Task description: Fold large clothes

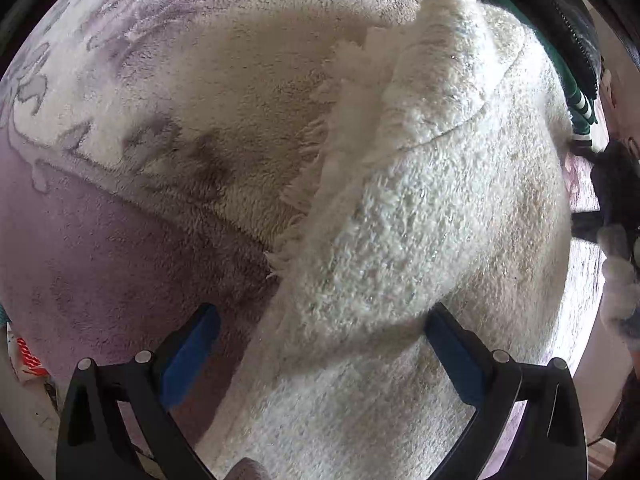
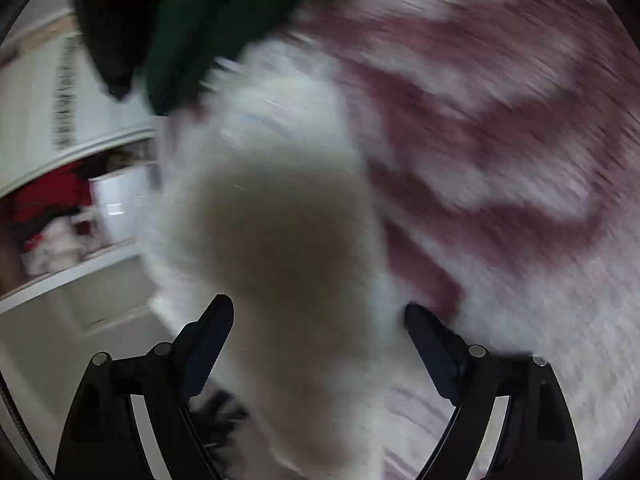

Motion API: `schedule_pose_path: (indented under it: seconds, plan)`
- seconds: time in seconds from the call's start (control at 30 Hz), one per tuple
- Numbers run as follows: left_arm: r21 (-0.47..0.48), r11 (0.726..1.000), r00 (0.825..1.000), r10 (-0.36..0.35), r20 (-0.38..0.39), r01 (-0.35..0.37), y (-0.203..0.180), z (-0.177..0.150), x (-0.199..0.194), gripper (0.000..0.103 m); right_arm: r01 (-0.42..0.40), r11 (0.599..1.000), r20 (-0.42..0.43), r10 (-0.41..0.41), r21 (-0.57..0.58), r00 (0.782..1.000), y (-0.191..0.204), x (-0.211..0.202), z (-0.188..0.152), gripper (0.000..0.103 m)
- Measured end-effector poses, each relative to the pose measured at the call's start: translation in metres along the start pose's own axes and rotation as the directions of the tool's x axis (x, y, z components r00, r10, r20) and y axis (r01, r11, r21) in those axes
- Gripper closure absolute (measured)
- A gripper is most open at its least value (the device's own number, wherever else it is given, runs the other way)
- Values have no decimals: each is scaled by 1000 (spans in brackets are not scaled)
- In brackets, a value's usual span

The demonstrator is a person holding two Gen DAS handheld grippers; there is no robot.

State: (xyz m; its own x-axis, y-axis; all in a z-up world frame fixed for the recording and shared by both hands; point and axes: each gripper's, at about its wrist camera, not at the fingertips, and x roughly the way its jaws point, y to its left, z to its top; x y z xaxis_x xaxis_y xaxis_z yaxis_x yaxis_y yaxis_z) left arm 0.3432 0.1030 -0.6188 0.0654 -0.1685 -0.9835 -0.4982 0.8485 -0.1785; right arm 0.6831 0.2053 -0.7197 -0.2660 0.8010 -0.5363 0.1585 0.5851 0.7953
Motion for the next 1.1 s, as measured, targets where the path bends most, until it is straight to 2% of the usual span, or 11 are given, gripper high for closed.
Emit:
schedule_pose_path:
  seconds: [0.07, 0.13, 0.23, 0.33, 0.4, 0.53, 0.67, 0.73, 0.83, 0.93, 1.1]
  plan:
    - [-5, 1000, 1000, 5, 7, -5, -2, 0, 3, 0, -95, 994, 12, 95, -47, 995, 12, 3, 8, 23]
    - [-25, 1000, 1000, 17, 14, -17, -5, 1, 8, 0, -68, 996, 26, 70, -65, 997, 20, 14, 11, 66]
    - [-32, 998, 999, 47, 18, -47, -14, -2, 5, 0, -8, 1000, 90, 9, -17, 996, 24, 11, 3, 87]
    - [-9, 996, 995, 92, 32, -91, -26, -9, -4, 0, -8, 999, 223, -3, 48, 975, 18, -25, -13, 92]
    - [2, 994, 993, 113, 43, -113, -35, -13, -10, 0, 89, 992, 277, -110, 86, 955, 11, -62, -26, 92]
    - [-19, 985, 984, 171, 58, -170, -41, -27, -21, 0, 76, 968, 188, -123, 240, 975, -6, -101, -35, 91]
    - [-72, 978, 976, 199, 83, -194, -34, -47, -30, 0, 204, 979, 153, -199, -18, 968, 69, -108, -64, 91]
    - [-97, 970, 969, 230, 86, -221, -26, -56, -27, 0, 268, 942, 53, -262, -203, 964, 120, -65, -82, 91]
    - [-137, 964, 971, 235, 51, -226, -5, -64, -17, 0, 381, 803, -41, -447, -459, 893, 172, 28, -112, 91]
    - [-169, 965, 978, 206, 27, -199, 8, -68, -1, 0, 538, 639, -35, -662, -550, 749, 166, 132, -113, 92]
    - [-200, 973, 993, 121, 4, -118, 22, -82, 26, 0, 601, 669, -54, -687, -438, 725, 166, 166, -86, 98]
